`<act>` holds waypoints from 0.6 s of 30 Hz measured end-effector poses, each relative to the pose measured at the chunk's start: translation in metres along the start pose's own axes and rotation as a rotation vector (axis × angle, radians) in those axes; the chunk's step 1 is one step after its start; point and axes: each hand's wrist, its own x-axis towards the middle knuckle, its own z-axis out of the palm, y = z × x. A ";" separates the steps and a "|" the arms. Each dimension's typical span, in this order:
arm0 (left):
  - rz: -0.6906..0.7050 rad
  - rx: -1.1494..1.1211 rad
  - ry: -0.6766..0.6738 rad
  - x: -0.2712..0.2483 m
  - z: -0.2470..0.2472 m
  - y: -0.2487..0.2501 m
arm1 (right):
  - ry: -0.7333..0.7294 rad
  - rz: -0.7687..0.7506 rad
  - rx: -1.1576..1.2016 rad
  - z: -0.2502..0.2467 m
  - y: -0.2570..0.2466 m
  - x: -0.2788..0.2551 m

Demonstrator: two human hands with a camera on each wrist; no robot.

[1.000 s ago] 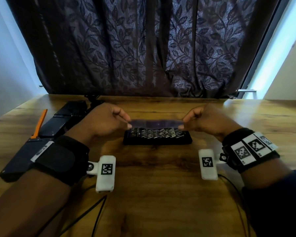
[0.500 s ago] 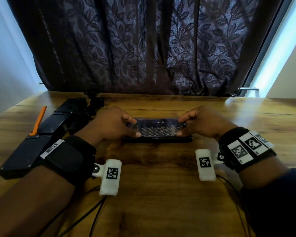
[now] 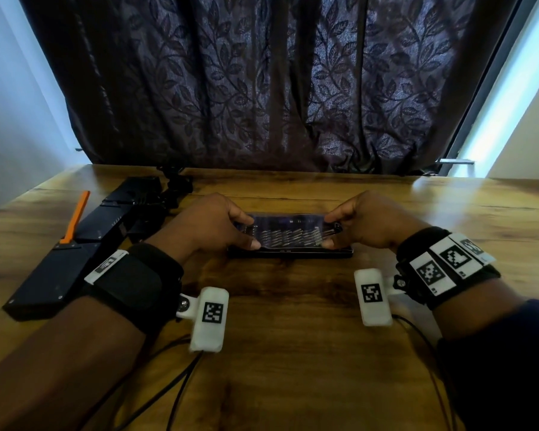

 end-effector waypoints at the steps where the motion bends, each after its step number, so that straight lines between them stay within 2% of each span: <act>1: -0.001 0.004 -0.005 0.000 0.000 0.000 | -0.001 -0.002 -0.010 0.000 0.000 0.000; 18: -0.030 0.018 0.016 0.000 0.000 0.005 | 0.006 -0.028 0.037 0.000 0.003 0.006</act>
